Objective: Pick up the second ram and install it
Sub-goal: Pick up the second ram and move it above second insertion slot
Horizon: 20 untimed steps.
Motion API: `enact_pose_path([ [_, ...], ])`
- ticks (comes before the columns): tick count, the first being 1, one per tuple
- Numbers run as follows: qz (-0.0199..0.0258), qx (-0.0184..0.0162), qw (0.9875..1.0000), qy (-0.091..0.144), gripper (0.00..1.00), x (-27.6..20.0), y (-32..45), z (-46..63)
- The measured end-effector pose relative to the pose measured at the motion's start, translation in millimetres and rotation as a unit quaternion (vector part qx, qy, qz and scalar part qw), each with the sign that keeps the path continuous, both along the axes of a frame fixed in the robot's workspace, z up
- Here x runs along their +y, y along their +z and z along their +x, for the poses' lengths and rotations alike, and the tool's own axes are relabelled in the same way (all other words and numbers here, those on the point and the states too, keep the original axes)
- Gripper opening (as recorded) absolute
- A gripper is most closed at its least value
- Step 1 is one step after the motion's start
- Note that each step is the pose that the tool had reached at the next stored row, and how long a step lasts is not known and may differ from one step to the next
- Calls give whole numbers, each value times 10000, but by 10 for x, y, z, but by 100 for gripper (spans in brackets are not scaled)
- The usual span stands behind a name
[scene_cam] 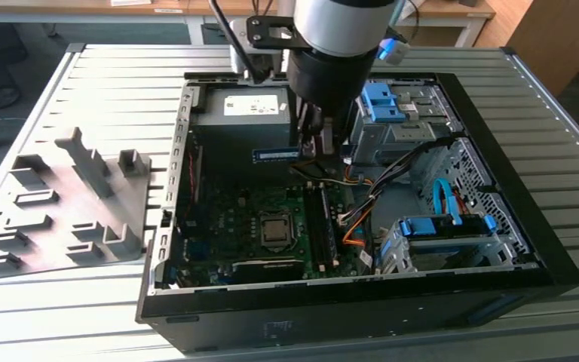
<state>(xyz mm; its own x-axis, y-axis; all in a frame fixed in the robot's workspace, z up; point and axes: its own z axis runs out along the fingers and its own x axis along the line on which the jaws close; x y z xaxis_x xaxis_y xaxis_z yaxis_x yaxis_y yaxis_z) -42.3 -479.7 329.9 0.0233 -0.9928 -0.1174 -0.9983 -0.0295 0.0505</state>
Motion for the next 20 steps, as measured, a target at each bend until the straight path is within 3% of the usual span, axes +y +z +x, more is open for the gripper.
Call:
enact_pose_path([
  [7, 0, 0, 10000, 0, 14, -154, -102, 0],
  [16, 0, 0, 10000, 0, 14, -444, -190, -18],
  [20, 0, 0, 10000, 0, 14, -527, -235, -27],
])
